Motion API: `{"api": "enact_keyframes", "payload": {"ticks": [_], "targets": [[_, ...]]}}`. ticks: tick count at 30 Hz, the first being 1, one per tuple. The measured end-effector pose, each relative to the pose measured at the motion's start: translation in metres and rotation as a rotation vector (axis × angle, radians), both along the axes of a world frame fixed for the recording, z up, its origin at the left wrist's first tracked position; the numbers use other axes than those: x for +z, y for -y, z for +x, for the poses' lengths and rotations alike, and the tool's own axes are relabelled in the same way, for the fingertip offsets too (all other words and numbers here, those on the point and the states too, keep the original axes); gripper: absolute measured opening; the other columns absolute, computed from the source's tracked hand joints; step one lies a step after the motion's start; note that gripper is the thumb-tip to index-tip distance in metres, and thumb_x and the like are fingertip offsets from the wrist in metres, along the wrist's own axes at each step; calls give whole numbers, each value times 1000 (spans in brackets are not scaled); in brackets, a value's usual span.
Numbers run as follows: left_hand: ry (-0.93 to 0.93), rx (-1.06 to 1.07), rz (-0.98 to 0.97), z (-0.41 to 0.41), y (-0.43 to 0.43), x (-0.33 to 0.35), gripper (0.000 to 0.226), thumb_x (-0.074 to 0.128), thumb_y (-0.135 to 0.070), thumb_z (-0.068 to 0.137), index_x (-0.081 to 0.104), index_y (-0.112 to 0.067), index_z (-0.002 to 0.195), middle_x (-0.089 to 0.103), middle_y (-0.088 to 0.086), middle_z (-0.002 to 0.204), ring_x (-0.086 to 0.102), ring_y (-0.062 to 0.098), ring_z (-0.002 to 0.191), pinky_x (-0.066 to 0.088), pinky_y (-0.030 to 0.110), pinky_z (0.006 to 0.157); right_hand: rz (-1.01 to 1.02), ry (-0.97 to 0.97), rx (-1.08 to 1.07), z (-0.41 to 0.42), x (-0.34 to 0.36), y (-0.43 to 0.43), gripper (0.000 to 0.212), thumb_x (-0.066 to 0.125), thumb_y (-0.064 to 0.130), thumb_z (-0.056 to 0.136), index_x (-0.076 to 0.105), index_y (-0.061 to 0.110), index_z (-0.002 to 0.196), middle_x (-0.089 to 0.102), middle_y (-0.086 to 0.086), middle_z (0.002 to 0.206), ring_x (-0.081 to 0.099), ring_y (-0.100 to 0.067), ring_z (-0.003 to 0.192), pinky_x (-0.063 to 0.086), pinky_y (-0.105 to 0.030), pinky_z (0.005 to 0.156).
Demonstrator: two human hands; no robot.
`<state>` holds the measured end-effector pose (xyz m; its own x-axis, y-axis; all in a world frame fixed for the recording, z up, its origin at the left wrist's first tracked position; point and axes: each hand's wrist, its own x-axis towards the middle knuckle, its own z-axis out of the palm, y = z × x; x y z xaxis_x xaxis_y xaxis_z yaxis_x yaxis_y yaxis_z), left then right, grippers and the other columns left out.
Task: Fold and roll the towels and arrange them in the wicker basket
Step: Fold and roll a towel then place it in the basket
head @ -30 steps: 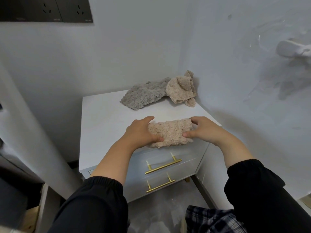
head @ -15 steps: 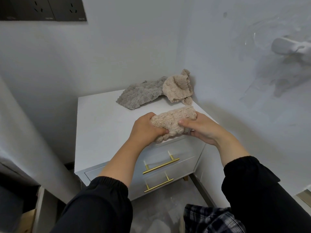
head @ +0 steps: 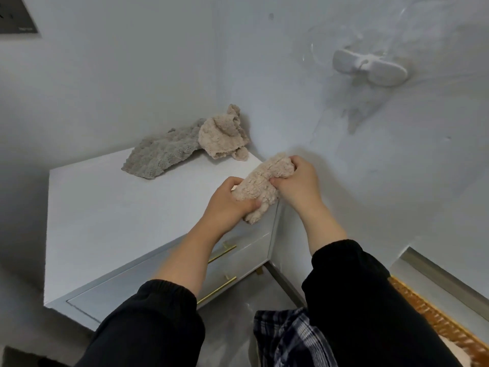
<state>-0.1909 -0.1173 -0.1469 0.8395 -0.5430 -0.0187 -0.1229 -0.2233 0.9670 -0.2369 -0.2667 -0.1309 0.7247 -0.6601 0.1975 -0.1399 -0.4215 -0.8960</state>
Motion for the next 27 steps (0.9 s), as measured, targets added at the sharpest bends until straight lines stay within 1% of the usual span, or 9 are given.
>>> {"api": "enact_keyframes", "payload": {"ticks": [4, 7, 10, 13, 17, 20, 22, 25, 27], "targets": [[12, -25, -34, -25, 26, -1, 37, 76, -9, 75, 60, -20, 107, 64, 1, 101, 63, 16, 86, 55, 34, 70, -111, -7, -134, -34, 0, 11, 26, 70, 8, 76, 60, 16, 98, 65, 5, 89, 60, -15, 82, 44, -26, 66], [-18, -64, -106, -52, 50, 6, 39, 78, -7, 73, 62, -16, 108, 67, 5, 101, 65, 23, 92, 58, 43, 77, -205, 23, -177, -75, 14, 23, 28, 69, 9, 80, 61, 18, 105, 65, 6, 93, 59, -13, 84, 45, -26, 70], [-72, -157, -137, -82, 68, 11, 35, 77, -5, 75, 64, -19, 103, 68, 6, 101, 66, 23, 95, 56, 43, 82, -325, 2, -169, -123, 31, 35, 26, 67, 15, 81, 62, 21, 106, 65, 9, 95, 59, -11, 86, 47, -29, 74], [-110, -311, -111, -109, 86, 12, 27, 76, -6, 77, 66, -23, 95, 71, 1, 94, 68, 19, 89, 57, 36, 82, -496, -31, -163, -169, 45, 46, 29, 67, 17, 81, 64, 21, 109, 66, 7, 99, 60, -13, 90, 48, -31, 78], [-118, -482, -64, -148, 115, 18, 23, 76, -8, 77, 64, -25, 86, 70, -6, 86, 67, 7, 78, 57, 20, 69, -633, 16, -226, -220, 48, 61, 34, 68, 9, 78, 66, 16, 111, 67, 2, 100, 63, -17, 89, 51, -32, 77], [-237, -647, 10, -177, 132, 15, 24, 75, -8, 79, 66, -21, 98, 71, -6, 91, 69, 4, 78, 56, 18, 65, -411, 13, -280, -249, 40, 75, 36, 68, 9, 78, 66, 24, 111, 64, 16, 98, 60, -3, 92, 48, -18, 80], [-290, -695, 79, -195, 145, 7, 28, 75, -10, 80, 65, -19, 105, 72, -2, 98, 69, 9, 84, 56, 20, 66, -203, 3, -329, -264, 30, 88, 37, 73, 10, 76, 65, 30, 105, 62, 22, 94, 60, 0, 90, 49, -18, 79], [-399, -641, 108, -216, 167, -11, 23, 75, -12, 80, 64, -20, 99, 70, 1, 101, 66, 12, 85, 56, 24, 69, 141, 54, -417, -280, 5, 115, 43, 78, 5, 72, 61, 25, 105, 65, 9, 100, 62, -9, 94, 52, -25, 79], [-548, -589, 107, -231, 182, -28, 21, 75, -11, 80, 64, -19, 96, 70, 4, 102, 66, 17, 87, 56, 29, 74, 501, 251, -437, -292, -14, 131, 37, 75, 0, 75, 64, 11, 108, 70, -5, 99, 66, -19, 94, 55, -32, 75]]}}
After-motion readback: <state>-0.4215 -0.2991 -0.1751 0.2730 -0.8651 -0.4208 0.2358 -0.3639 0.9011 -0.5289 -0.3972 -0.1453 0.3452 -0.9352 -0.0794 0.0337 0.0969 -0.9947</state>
